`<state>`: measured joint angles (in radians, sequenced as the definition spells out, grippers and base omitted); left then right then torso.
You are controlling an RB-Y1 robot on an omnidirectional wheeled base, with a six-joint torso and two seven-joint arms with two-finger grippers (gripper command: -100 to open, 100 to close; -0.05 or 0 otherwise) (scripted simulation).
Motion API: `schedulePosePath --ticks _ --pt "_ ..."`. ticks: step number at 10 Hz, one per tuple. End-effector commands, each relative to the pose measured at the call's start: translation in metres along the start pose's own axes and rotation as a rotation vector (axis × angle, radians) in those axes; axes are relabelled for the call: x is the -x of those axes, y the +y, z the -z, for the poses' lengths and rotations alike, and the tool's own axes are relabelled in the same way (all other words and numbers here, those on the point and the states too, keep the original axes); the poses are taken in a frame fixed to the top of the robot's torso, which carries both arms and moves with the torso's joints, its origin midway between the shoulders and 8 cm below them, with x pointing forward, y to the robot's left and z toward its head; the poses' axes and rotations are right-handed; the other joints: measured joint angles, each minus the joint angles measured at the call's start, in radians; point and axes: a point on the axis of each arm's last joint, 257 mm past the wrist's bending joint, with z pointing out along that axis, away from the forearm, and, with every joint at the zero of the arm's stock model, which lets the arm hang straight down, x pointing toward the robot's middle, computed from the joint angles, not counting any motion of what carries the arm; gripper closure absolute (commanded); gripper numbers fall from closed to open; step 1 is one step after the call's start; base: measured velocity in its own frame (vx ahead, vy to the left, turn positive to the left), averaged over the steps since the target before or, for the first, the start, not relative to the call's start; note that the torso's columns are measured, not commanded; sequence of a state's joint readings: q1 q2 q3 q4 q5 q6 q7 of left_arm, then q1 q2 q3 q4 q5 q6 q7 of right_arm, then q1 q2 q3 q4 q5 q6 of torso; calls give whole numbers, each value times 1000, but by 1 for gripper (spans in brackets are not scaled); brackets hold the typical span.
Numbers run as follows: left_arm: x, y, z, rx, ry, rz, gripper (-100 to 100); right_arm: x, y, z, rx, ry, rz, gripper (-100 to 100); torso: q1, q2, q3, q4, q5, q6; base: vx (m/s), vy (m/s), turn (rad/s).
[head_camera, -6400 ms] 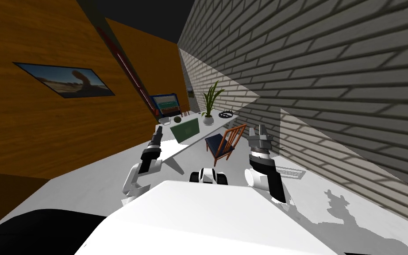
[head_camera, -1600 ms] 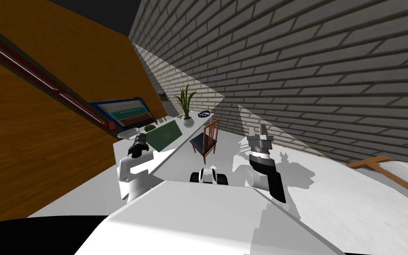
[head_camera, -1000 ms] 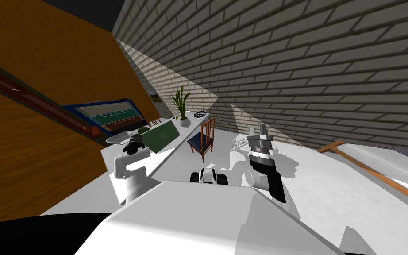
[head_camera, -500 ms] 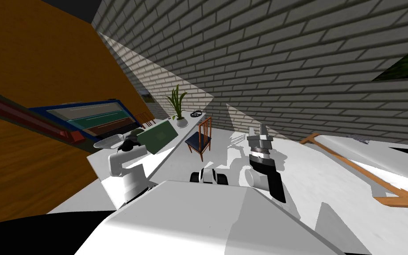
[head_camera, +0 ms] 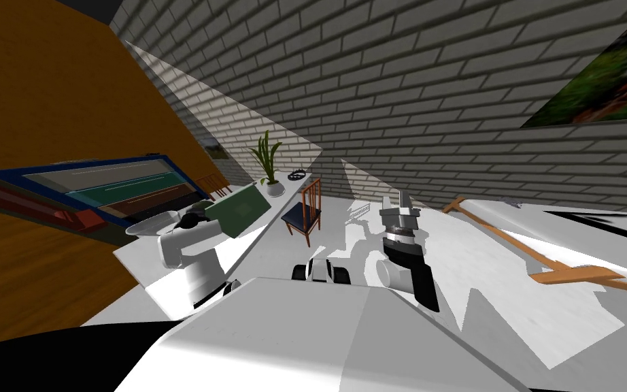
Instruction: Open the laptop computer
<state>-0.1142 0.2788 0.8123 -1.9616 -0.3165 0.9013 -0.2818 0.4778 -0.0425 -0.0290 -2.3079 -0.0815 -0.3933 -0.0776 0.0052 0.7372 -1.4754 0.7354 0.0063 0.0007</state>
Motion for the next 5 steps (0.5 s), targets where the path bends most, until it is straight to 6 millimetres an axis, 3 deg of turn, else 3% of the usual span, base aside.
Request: schedulePosePath --ticks 1,5 --pt "0 3 0 15 5 4 100 0 0 0 0 0 0 0 0 -2 0 -1 1 -4 -8 6 -5" --pt "-4 16 4 89 37 32 100 0 0 0 0 0 0 0 3 -3 -2 0 0 0 4 61 -26"
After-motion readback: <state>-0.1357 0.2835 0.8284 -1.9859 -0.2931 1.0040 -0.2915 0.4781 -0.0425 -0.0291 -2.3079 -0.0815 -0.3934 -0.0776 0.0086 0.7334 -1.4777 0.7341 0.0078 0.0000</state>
